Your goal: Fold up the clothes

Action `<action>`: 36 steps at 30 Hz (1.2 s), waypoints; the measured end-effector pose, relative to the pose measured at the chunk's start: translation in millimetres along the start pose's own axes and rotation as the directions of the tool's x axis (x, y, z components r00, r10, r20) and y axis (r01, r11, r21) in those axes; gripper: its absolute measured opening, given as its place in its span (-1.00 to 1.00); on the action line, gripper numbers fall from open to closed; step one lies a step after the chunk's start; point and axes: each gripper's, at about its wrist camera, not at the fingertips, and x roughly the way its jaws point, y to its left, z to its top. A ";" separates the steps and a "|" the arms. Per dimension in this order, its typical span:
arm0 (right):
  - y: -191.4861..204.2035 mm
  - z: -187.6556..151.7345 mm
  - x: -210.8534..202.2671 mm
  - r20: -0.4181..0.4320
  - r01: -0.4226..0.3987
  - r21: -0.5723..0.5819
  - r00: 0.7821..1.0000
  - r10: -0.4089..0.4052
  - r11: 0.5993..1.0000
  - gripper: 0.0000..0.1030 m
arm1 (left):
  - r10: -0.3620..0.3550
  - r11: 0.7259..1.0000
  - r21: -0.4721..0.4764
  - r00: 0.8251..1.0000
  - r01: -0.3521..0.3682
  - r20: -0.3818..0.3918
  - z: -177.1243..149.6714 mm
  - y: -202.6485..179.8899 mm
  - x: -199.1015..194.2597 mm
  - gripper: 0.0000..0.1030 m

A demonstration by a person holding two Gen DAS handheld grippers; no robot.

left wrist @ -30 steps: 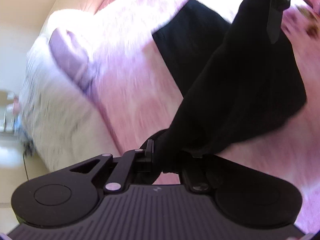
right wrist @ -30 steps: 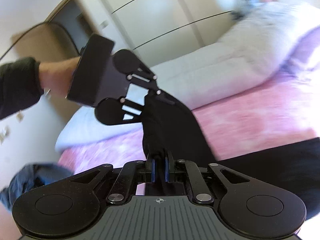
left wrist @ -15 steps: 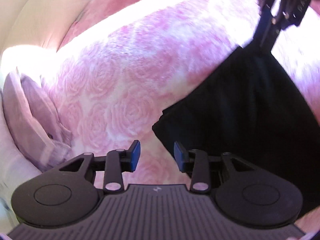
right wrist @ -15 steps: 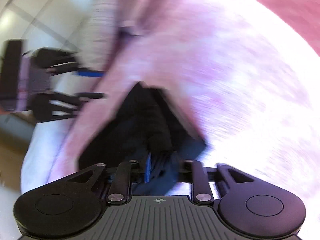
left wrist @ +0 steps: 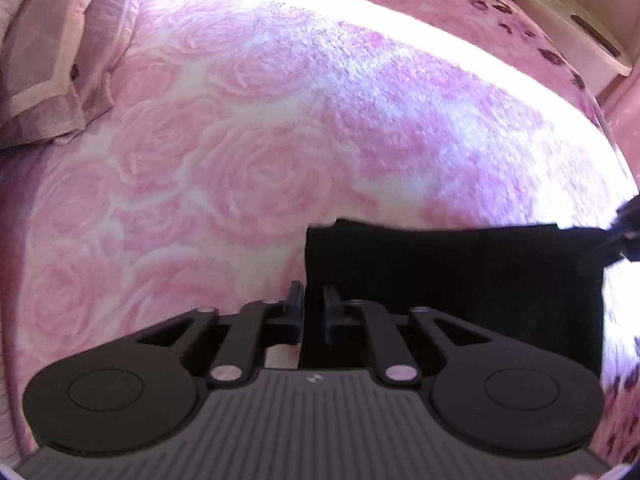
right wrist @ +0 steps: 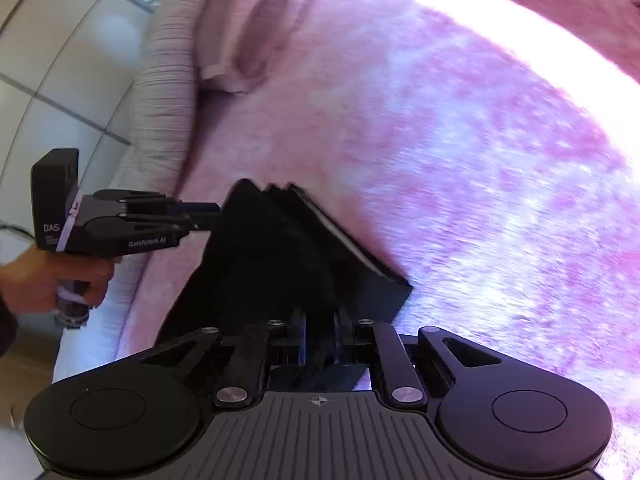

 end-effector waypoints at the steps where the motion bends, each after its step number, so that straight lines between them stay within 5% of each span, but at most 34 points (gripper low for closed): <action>1: 0.7 -0.5 -0.8 0.001 0.013 -0.020 1.000 -0.013 1.000 -0.82 | 0.003 1.000 0.012 1.000 -0.003 -0.002 2.3 -3.5 8.3 -0.86; 7: -21.0 5.6 18.8 0.017 0.037 0.029 0.999 -0.038 0.999 -0.82 | 0.039 0.999 0.011 0.999 -0.039 0.031 5.7 -3.3 34.8 -0.82; 9: -28.0 7.4 22.5 0.010 0.017 0.030 1.000 -0.017 0.999 -0.82 | 0.045 0.999 -0.031 0.998 -0.043 0.039 2.9 5.4 26.4 -0.62; 12: -27.2 7.7 12.6 0.001 0.019 0.001 1.000 -0.019 1.000 -0.65 | 0.072 0.995 -0.074 0.996 -0.068 0.057 -10.7 17.6 -0.9 -0.60; 15: -13.5 1.6 -3.8 0.019 0.077 -0.059 0.997 -0.076 0.995 -0.30 | 0.112 0.990 -0.095 0.992 -0.106 0.057 -46.4 30.0 -37.4 -0.59; 17: 1.3 -7.7 -15.7 0.039 0.131 -0.119 0.991 -0.127 0.984 -0.24 | 0.170 0.984 -0.063 0.984 -0.166 0.052 -83.5 31.2 -63.8 -0.48; 21: 56.0 -61.8 -25.8 0.023 0.137 -0.379 0.990 -0.138 0.915 -0.20 | 0.300 0.937 0.171 0.953 -0.303 0.048 -164.9 3.4 -97.6 -0.14; 23: 89.6 -97.5 -24.9 -0.011 0.099 -0.525 0.992 -0.123 0.845 -0.07 | 0.356 0.870 0.343 0.933 -0.354 0.058 -209.8 -23.4 -101.6 0.12; 25: 121.6 -144.2 -14.4 -0.061 0.052 -0.662 0.991 -0.122 0.748 0.31 | 0.372 0.784 0.506 0.924 -0.361 0.083 -251.6 -53.6 -99.8 0.16; 27: 151.9 -193.4 0.4 -0.098 0.018 -0.779 0.984 -0.150 0.626 0.32 | 0.360 0.685 0.641 0.926 -0.348 0.119 -285.1 -81.4 -95.0 0.16; 31: 193.0 -289.1 28.2 -0.048 -0.008 -0.976 0.983 -0.179 0.216 0.32 | 0.339 0.493 0.799 0.922 -0.345 0.190 -328.9 -114.7 -78.0 0.17; 33: 202.3 -317.5 41.7 -0.039 -0.022 -0.995 0.983 -0.180 0.094 0.32 | 0.355 0.438 0.820 0.908 -0.370 0.221 -338.0 -117.3 -67.4 0.17; 36: 206.8 -349.0 73.8 -0.002 -0.021 -0.997 0.971 -0.238 -0.077 0.32 | 0.385 0.391 0.818 0.882 -0.421 0.270 -338.5 -111.5 -54.4 0.18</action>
